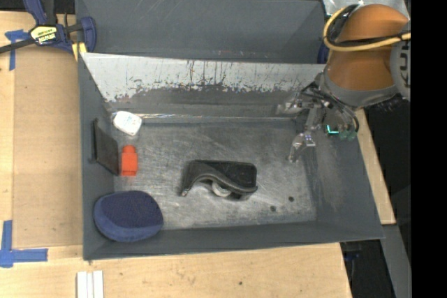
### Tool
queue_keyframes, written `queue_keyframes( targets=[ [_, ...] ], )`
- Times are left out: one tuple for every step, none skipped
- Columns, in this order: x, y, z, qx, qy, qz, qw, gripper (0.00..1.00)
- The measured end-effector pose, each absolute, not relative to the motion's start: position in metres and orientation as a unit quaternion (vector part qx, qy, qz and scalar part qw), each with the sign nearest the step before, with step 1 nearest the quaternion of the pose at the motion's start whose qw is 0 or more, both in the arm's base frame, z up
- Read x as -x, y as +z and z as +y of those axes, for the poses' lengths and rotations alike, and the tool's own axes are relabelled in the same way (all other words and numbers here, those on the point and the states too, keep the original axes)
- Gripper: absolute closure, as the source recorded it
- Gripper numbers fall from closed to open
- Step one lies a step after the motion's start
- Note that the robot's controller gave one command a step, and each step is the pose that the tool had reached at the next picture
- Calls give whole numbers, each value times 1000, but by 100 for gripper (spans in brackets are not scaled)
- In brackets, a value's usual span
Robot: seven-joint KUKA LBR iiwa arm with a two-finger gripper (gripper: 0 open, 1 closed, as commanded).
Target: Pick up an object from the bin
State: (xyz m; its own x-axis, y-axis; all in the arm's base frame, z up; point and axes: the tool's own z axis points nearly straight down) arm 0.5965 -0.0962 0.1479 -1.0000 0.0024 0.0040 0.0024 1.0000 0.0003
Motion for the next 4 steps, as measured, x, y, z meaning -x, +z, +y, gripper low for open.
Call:
queue_keyframes(
  targets=[
    [-483,77,-67,-91,0,-996,-2,0],
    [-486,80,-67,-92,1,-996,-7,100],
    [-484,78,-66,-93,0,-996,-2,0],
    [-508,90,37,-217,1,-976,-5,0]
  ],
)
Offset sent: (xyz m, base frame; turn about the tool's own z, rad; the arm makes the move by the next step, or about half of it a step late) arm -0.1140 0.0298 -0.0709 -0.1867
